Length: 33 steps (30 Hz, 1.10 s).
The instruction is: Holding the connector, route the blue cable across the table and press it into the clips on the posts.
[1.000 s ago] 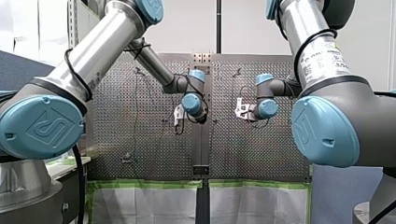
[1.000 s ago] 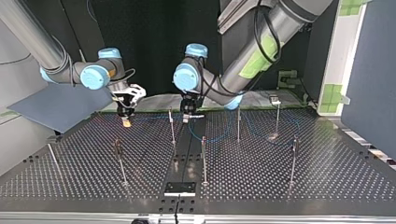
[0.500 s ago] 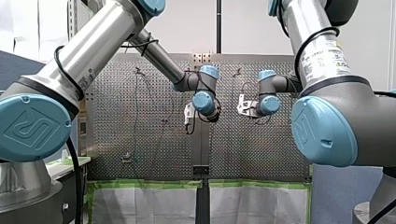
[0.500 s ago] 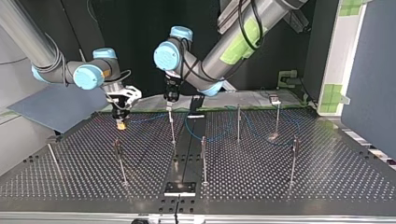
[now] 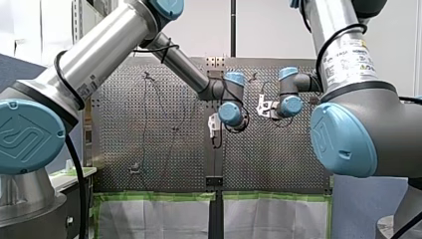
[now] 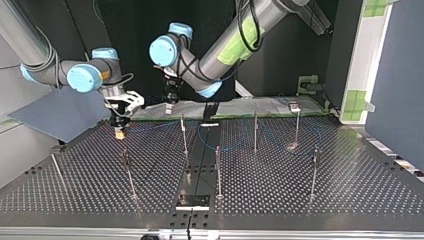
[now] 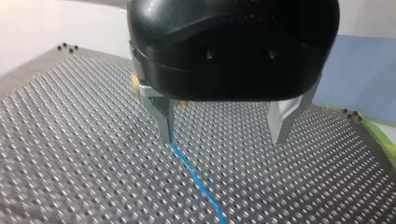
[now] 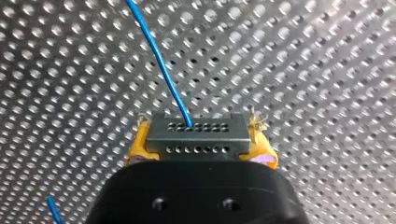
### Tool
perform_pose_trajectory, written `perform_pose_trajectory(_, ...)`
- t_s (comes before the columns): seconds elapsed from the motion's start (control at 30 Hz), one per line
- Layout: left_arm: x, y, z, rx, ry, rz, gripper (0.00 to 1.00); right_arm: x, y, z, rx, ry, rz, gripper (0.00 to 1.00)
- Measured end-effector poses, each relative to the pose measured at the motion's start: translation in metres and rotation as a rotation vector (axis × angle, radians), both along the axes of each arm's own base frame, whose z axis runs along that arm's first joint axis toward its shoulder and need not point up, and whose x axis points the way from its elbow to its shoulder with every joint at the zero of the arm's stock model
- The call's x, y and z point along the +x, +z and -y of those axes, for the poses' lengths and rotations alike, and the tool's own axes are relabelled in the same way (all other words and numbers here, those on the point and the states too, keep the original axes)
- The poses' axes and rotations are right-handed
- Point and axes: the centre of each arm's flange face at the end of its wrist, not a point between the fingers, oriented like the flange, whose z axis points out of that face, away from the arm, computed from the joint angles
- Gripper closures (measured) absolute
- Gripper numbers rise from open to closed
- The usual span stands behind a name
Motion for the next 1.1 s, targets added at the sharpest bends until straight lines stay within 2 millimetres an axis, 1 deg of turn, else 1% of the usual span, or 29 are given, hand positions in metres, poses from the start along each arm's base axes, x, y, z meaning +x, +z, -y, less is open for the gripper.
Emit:
perform_pose_trajectory(0.13, 0.009, -0.012, 0.007, -0.022, 0.022, -0.011, 0.00, -0.004, 0.015, -0.001, -0.022, -0.007, 0.005, 1.00)
perform_pose_trajectory(0.3, 0.020, -0.024, 0.021, -0.055, 0.039, 0.000, 0.00, -0.007, 0.016, -0.004, -0.029, -0.009, -0.012, 1.00)
perform_pose_trajectory(0.43, 0.027, -0.016, 0.034, -0.102, 0.055, 0.038, 0.00, -0.008, 0.014, -0.005, -0.030, -0.011, -0.026, 1.00)
perform_pose_trajectory(0.57, 0.033, 0.002, 0.045, -0.161, 0.068, 0.087, 0.00, -0.007, 0.011, -0.007, -0.027, -0.009, -0.034, 1.00)
perform_pose_trajectory(0.67, 0.035, 0.007, 0.050, -0.185, 0.075, 0.107, 0.00, -0.007, 0.009, -0.009, -0.024, -0.007, -0.039, 1.00)
perform_pose_trajectory(0.73, 0.036, 0.006, 0.052, -0.188, 0.077, 0.108, 0.00, -0.006, 0.009, -0.010, -0.025, -0.003, -0.043, 1.00)
perform_pose_trajectory(0.9, 0.043, -0.012, 0.059, -0.172, 0.086, 0.083, 0.00, -0.002, 0.009, -0.012, -0.028, 0.018, -0.046, 1.00)
perform_pose_trajectory(0.97, 0.049, -0.018, 0.060, -0.172, 0.101, 0.083, 0.00, 0.000, 0.009, -0.013, -0.029, 0.027, -0.045, 1.00)
perform_pose_trajectory(1.03, 0.055, -0.020, 0.060, -0.178, 0.114, 0.090, 0.00, 0.000, 0.010, -0.014, -0.029, 0.032, -0.045, 1.00)
perform_pose_trajectory(1.1, 0.061, -0.017, 0.061, -0.188, 0.126, 0.101, 0.00, 0.002, 0.012, -0.015, -0.032, 0.039, -0.043, 1.00)
